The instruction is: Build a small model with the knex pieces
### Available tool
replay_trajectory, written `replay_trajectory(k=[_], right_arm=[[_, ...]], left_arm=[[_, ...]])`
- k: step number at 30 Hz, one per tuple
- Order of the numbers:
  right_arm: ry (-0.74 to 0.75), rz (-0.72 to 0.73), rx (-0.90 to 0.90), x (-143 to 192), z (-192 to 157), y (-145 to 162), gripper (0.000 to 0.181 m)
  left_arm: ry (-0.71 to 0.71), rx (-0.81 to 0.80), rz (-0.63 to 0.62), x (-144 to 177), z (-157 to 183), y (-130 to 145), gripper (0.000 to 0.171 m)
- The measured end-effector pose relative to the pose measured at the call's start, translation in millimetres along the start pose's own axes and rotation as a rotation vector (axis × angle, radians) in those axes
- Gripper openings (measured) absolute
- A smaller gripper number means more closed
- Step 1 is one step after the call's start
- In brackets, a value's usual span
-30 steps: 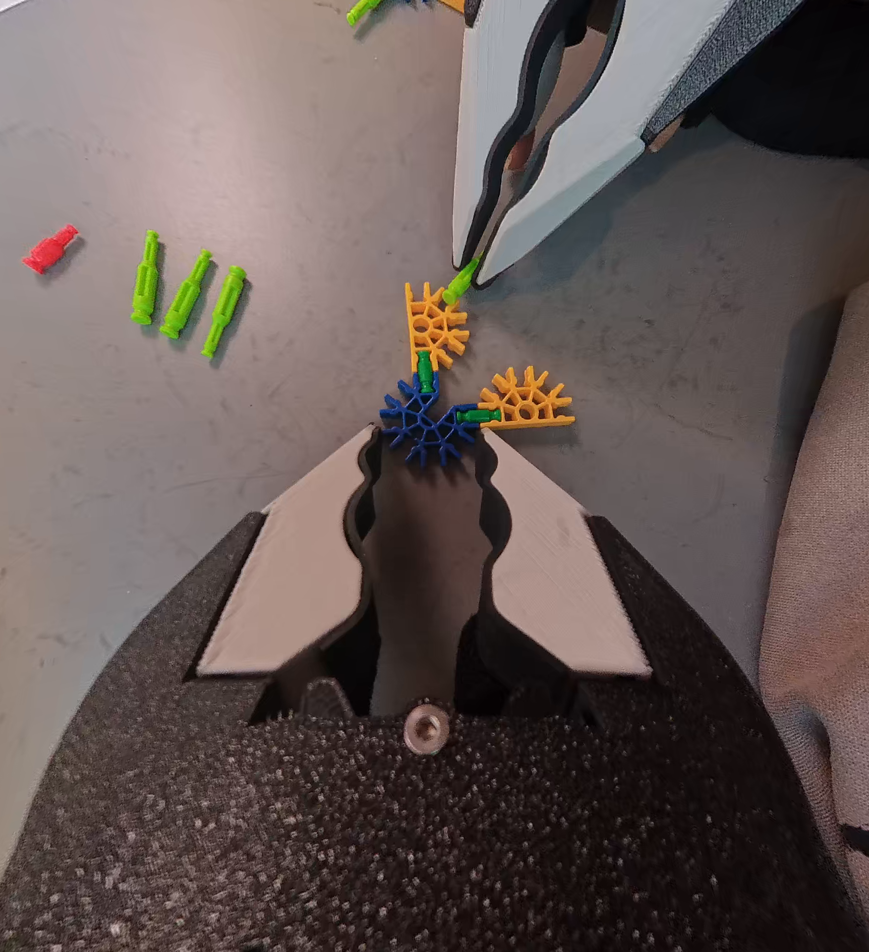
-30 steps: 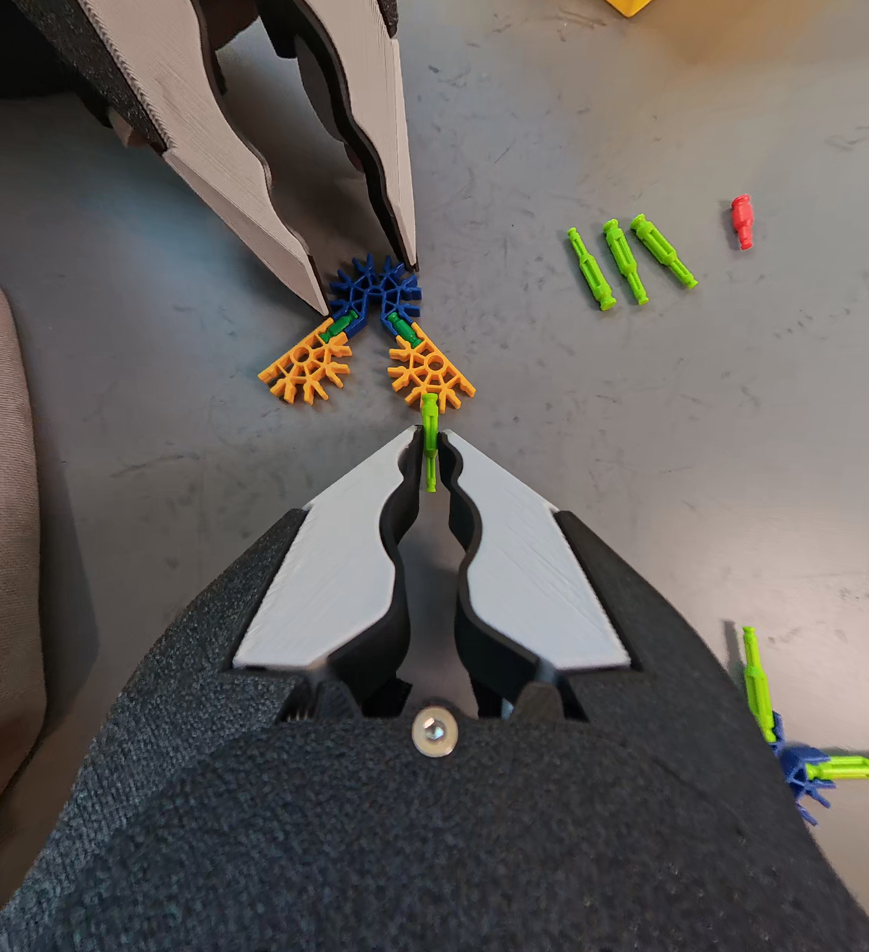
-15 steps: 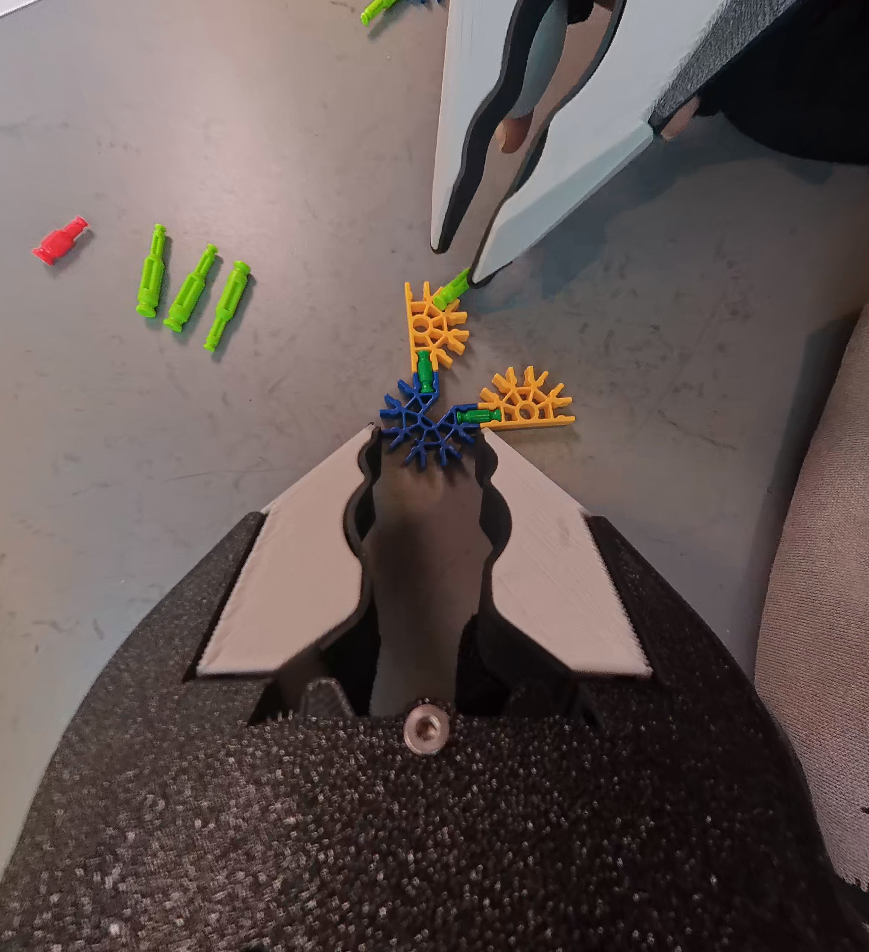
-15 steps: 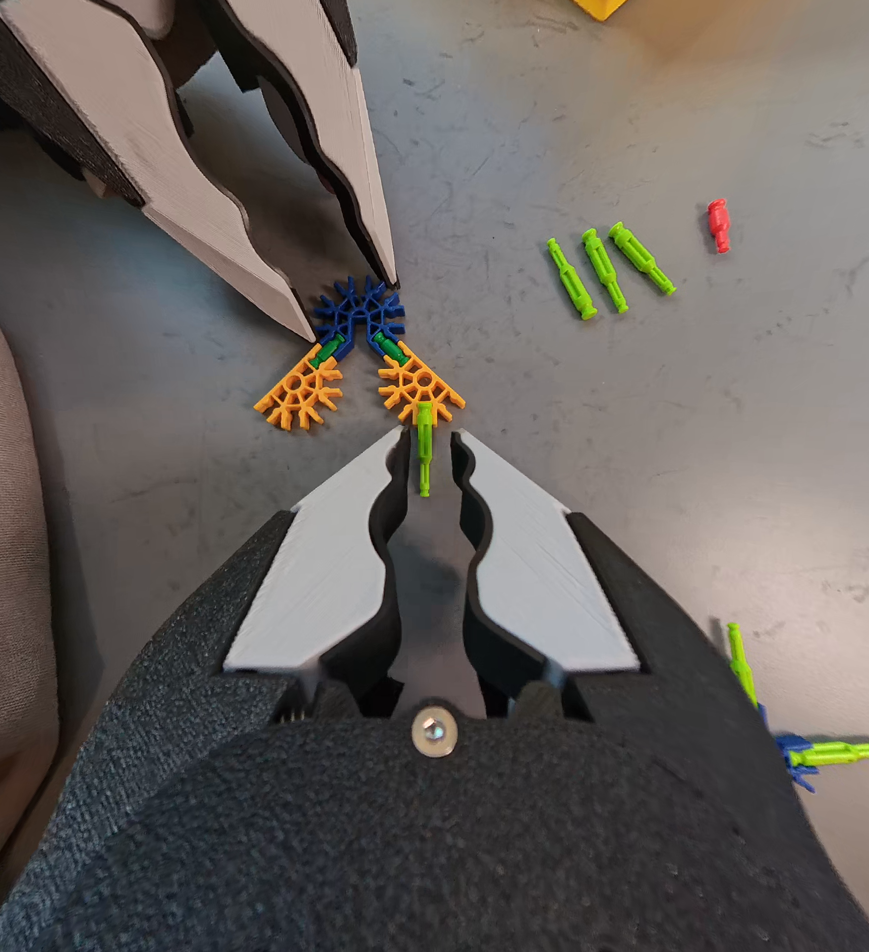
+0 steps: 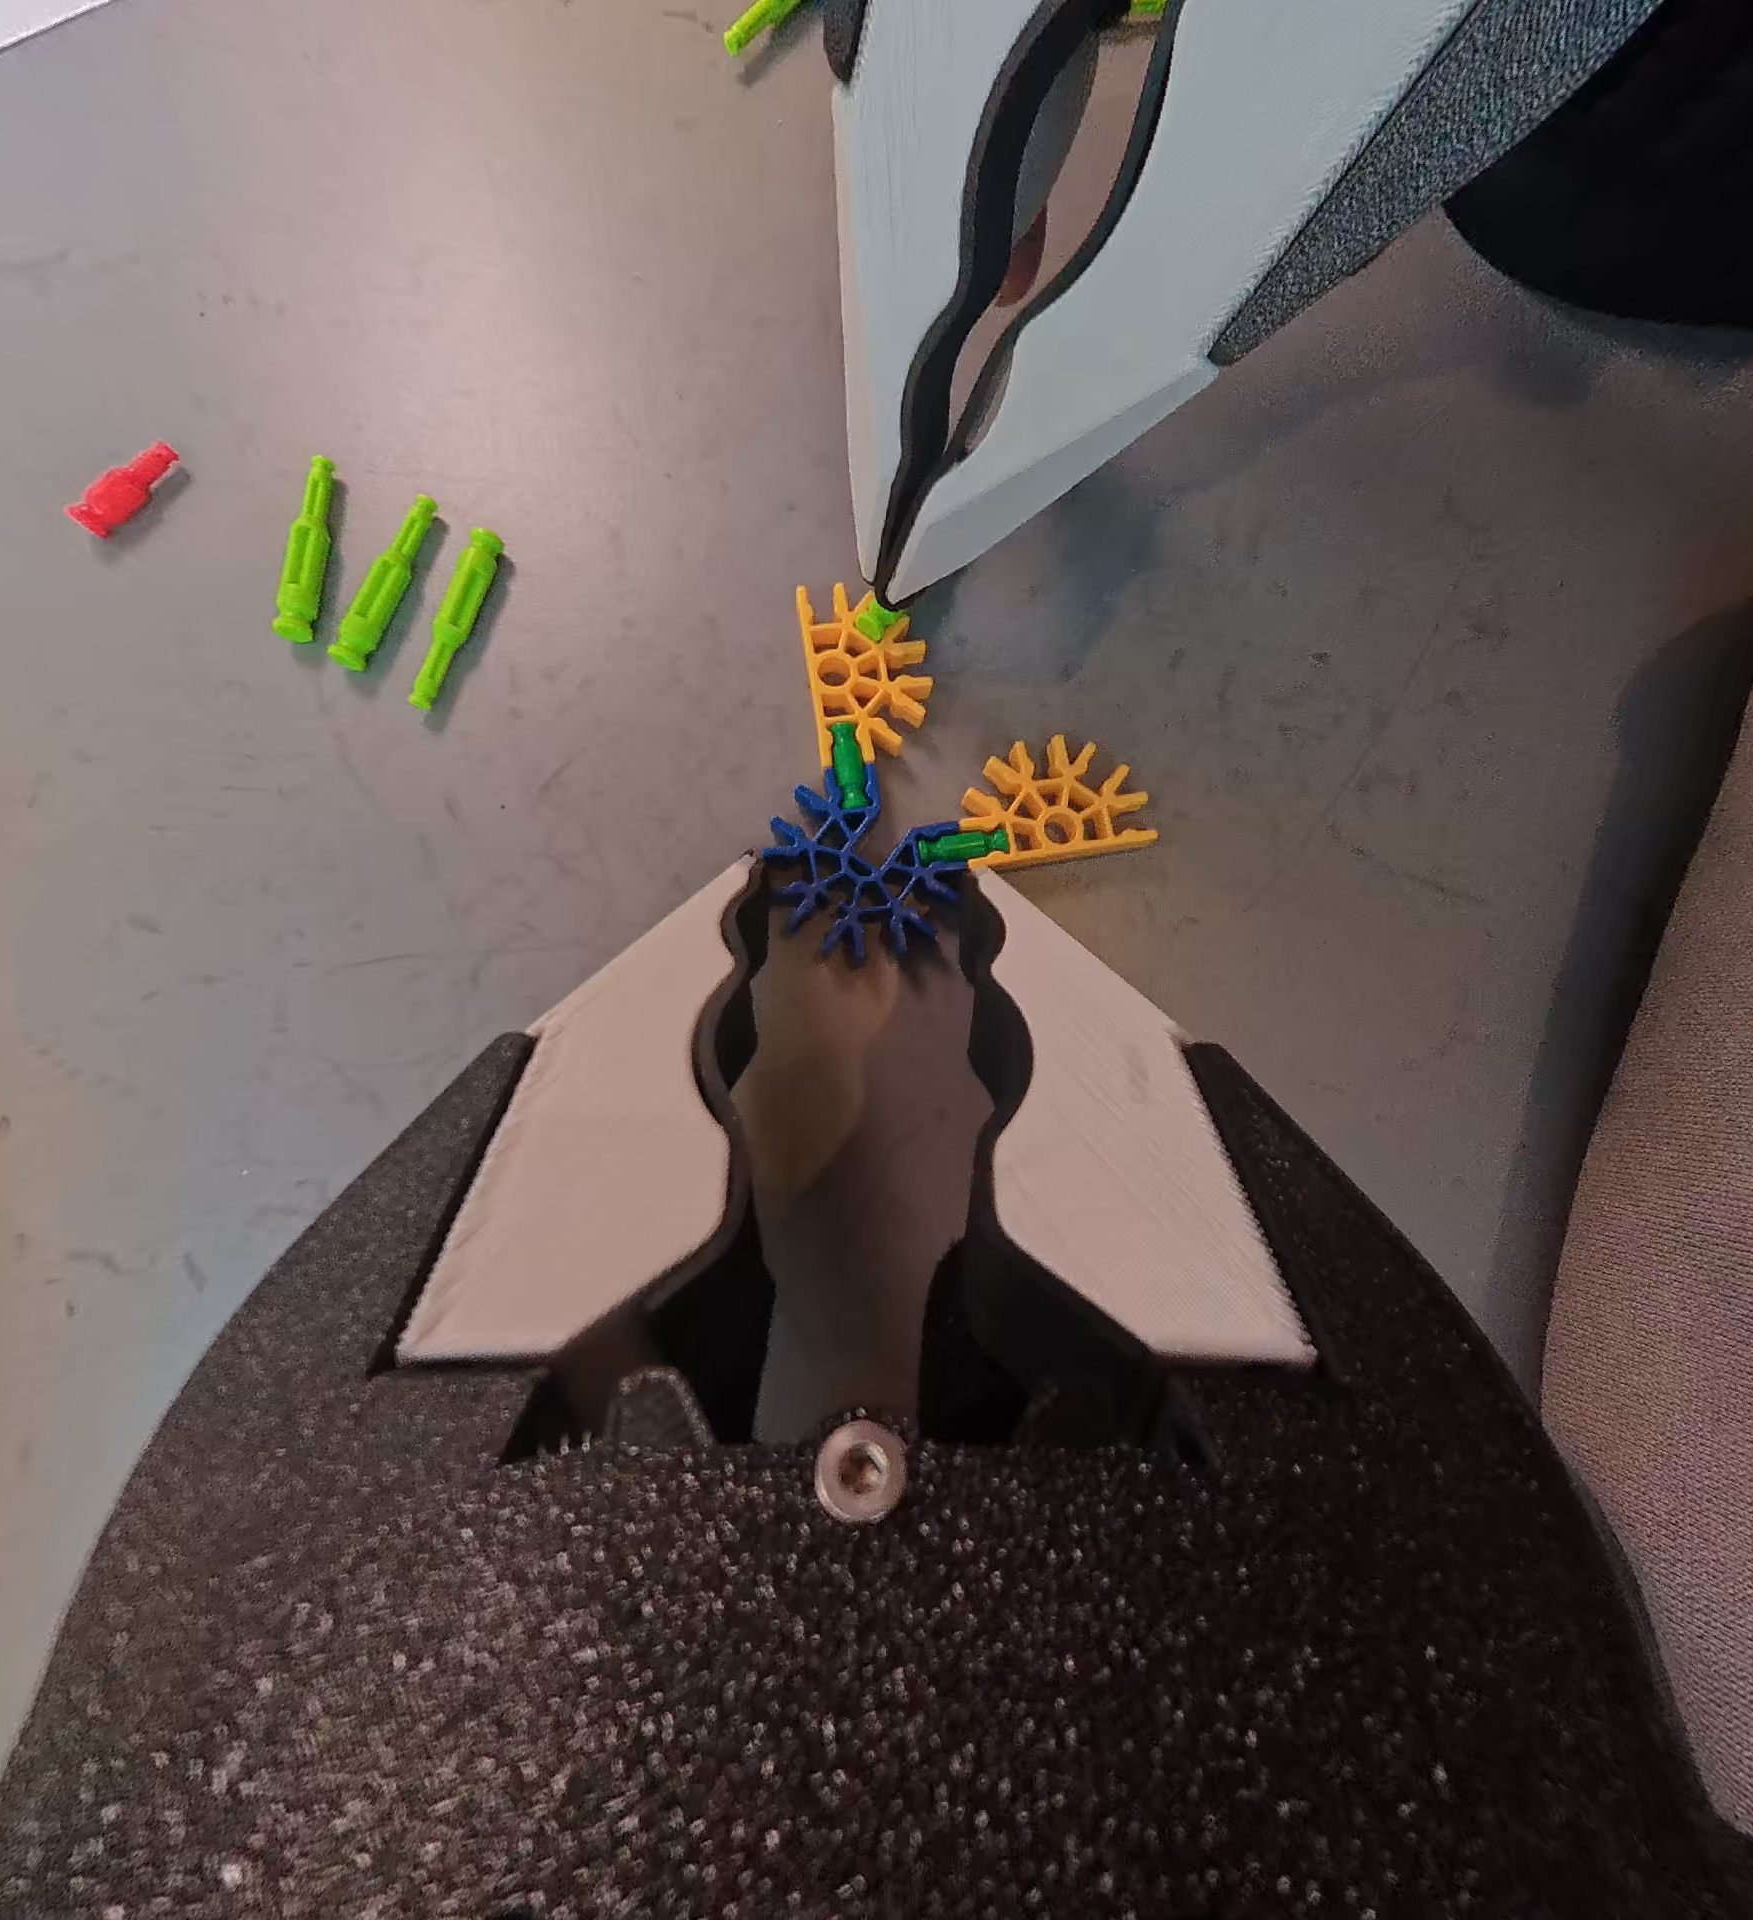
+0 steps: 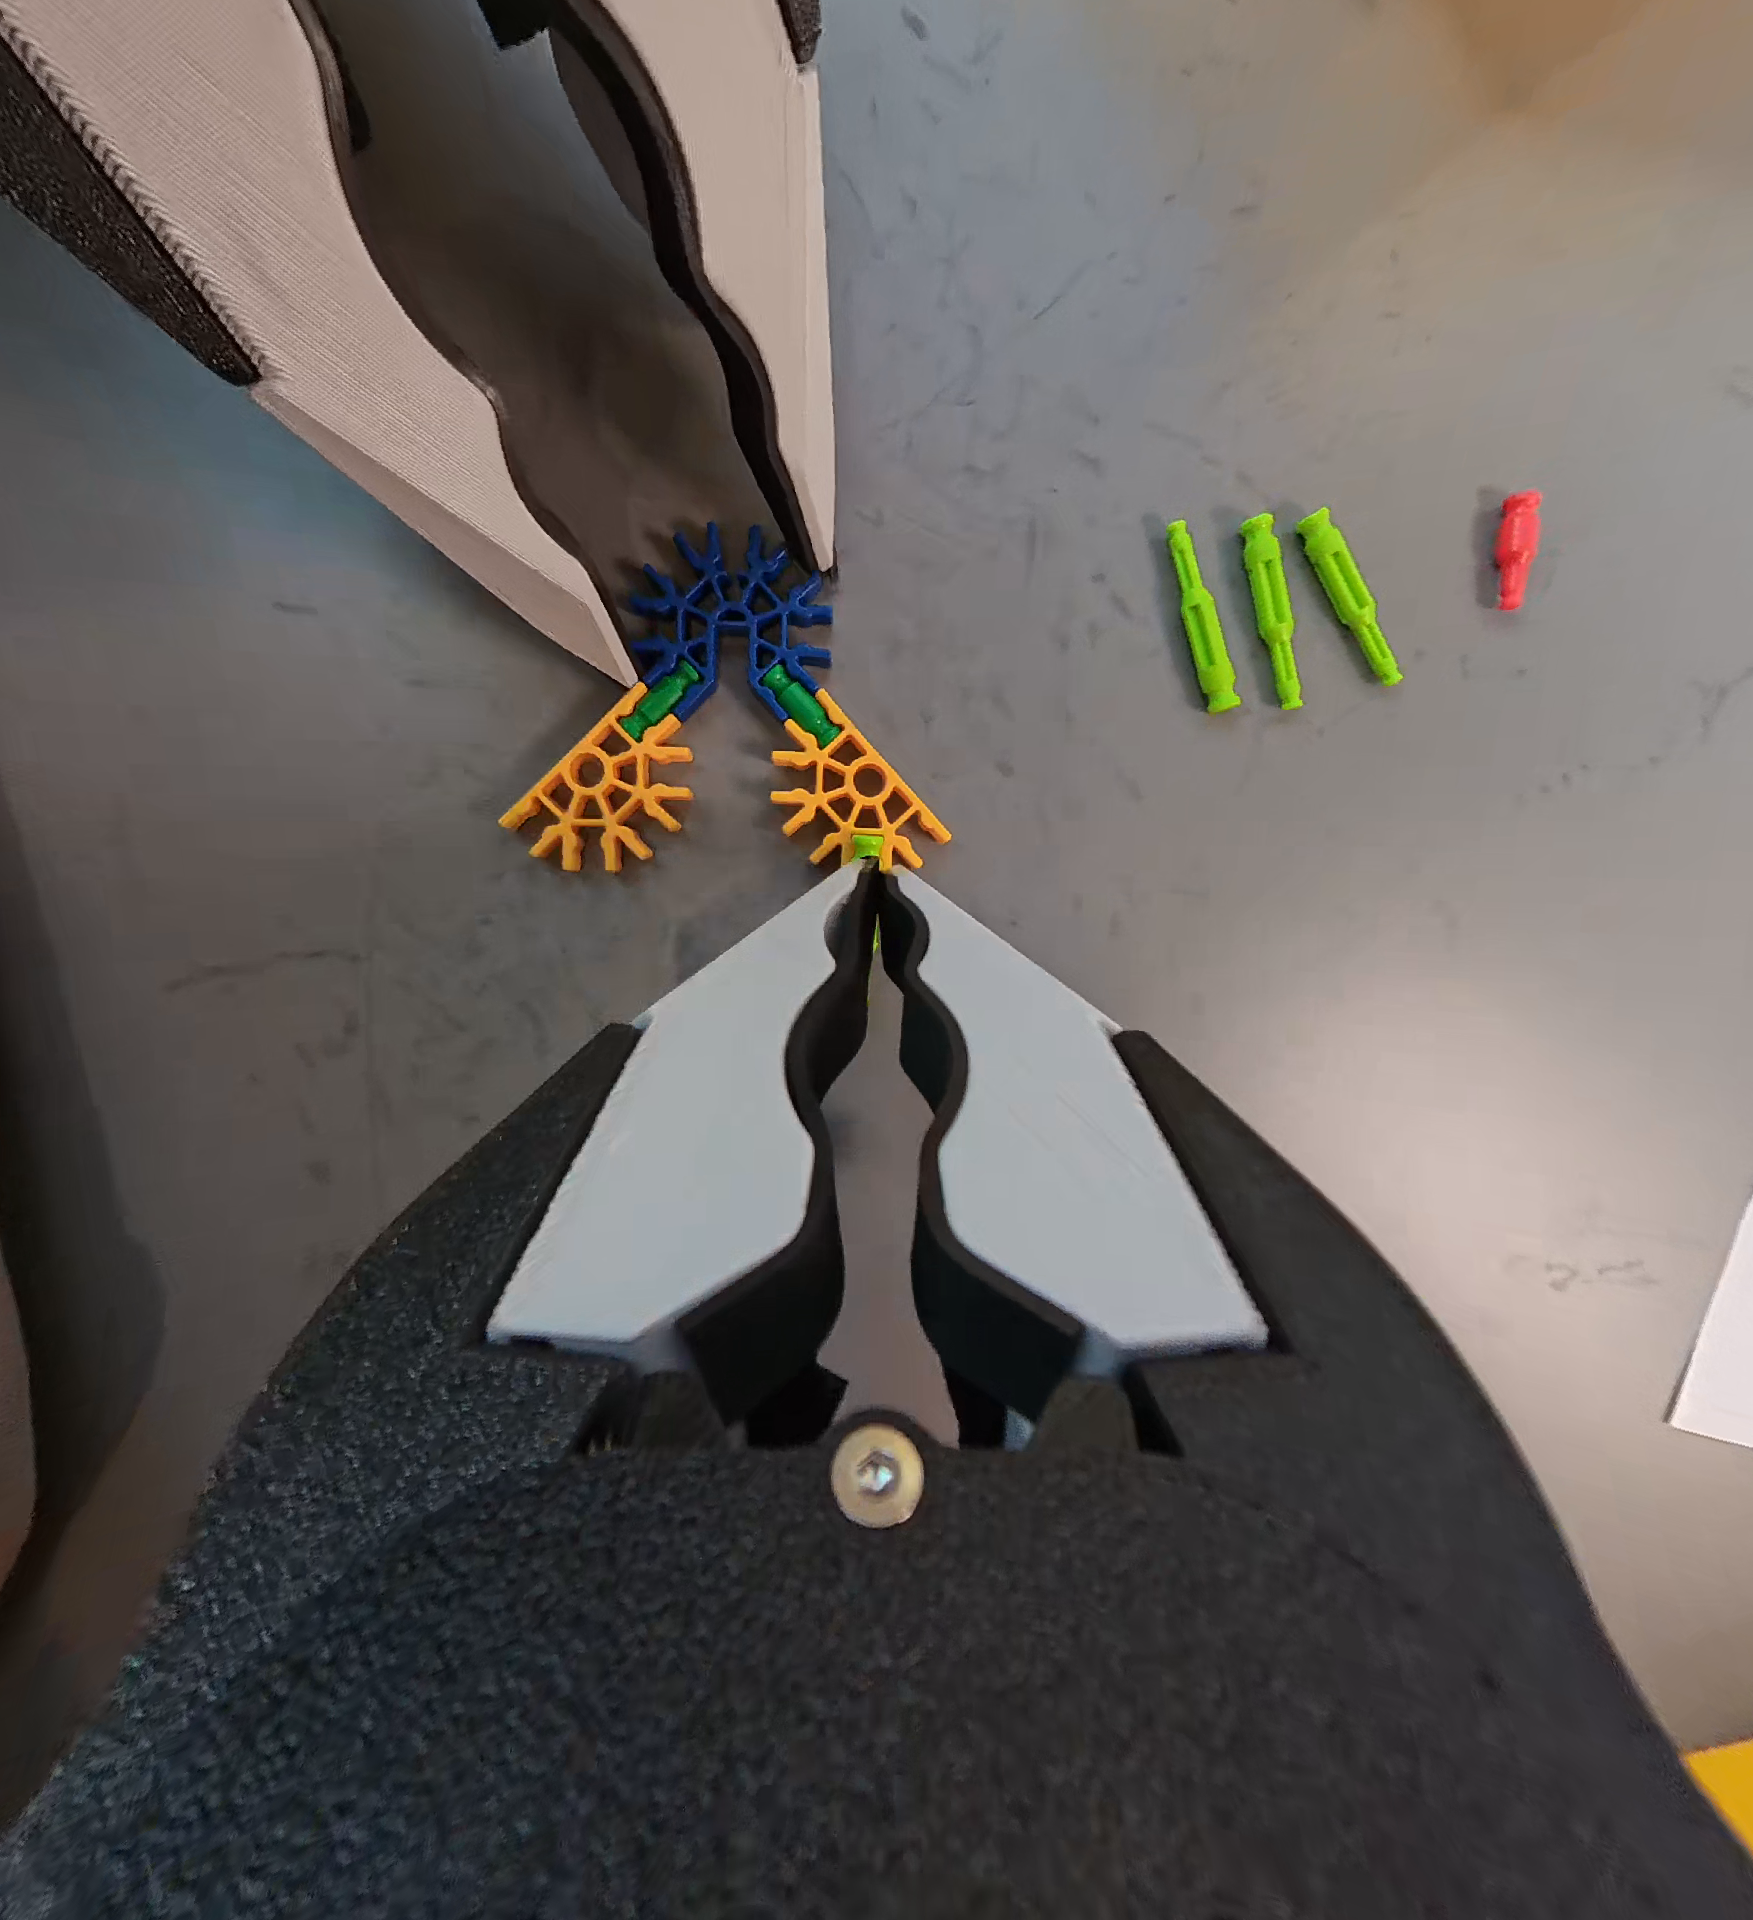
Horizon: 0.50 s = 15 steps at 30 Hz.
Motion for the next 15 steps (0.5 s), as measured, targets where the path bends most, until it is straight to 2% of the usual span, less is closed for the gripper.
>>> replay_trajectory(k=[10,15], right_arm=[[-0.031,-0.214,0.161,-2.8,-1.5,-7.2,0.000],[-0.144,-0.216,0.078,-4.3,2.1,-7.7,0.000]], left_arm=[[0.017,0.005,0.022,0.2,-1.2,1.0,0.036],[0.023,-0.007,0.032,0.4,-1.7,1.6,0.036]])
Point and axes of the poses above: each gripper's, where its closed fingertips meet, x back along the fingers, y out of its underside, z = x × y across the jaws, the point moved 3 cm from there along x, back along the fingers, and after that the axes turned 6 degrees about -z, right-handed, at the moved point
